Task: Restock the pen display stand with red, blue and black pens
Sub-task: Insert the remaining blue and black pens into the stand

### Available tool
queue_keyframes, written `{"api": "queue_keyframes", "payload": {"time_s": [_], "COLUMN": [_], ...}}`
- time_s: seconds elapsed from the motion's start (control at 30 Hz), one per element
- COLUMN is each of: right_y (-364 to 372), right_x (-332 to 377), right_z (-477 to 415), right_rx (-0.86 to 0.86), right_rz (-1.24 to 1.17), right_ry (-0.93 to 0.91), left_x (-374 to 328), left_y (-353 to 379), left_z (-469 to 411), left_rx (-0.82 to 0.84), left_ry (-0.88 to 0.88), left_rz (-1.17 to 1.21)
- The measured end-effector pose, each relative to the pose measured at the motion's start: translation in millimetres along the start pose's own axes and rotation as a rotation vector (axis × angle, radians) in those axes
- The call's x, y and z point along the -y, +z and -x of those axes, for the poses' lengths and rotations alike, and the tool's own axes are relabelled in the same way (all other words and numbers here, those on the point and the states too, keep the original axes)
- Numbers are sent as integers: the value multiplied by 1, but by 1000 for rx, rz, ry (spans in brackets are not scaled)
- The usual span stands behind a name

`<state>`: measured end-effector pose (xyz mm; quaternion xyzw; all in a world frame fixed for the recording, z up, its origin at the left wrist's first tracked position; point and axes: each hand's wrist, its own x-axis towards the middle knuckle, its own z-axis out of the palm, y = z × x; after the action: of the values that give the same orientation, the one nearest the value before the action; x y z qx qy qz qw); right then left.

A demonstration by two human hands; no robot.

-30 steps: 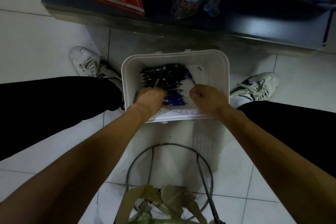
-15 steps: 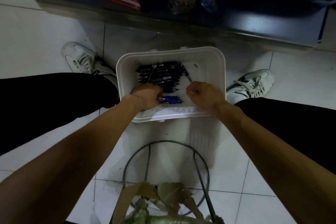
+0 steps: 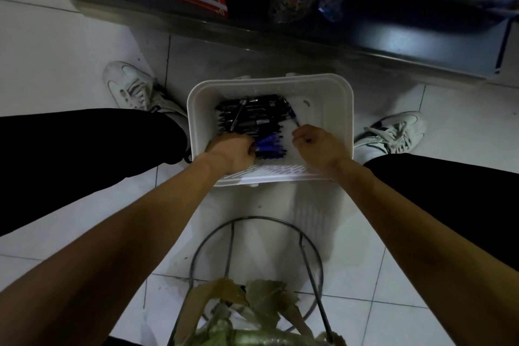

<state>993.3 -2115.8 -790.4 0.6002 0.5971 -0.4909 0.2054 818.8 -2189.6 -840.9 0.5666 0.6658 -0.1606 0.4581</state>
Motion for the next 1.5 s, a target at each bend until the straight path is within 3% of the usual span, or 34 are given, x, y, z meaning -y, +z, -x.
{"api": "queue_keyframes", "payload": {"time_s": [0.1, 0.5, 0.73, 0.9, 1.0, 1.33, 1.5], "right_y": [-1, -5, -4, -4, -2, 3, 3], "right_x": [2, -1, -4, -7, -9, -11, -12], "right_z": [-5, -11, -14, -19, -20, -27, -26], "right_rx": [11, -3, -16, -28, -39, -43, -38], "right_rz": [-68, -183, -302, -440, -435, -469, -410], "right_ry": [2, 36, 56, 91, 80, 112, 59], "left_x": [-3, -7, 5, 2, 3, -2, -5], "left_y": [1, 4, -8, -14, -13, 7, -2], "left_z": [-4, -15, -12, -14, -17, -9, -16], "left_rx": [38, -115, -86, 57, 73, 26, 118], "left_ry": [21, 57, 100, -33, -103, 25, -31], "left_rz": [-43, -382, -43, 368, 467, 4, 51]}}
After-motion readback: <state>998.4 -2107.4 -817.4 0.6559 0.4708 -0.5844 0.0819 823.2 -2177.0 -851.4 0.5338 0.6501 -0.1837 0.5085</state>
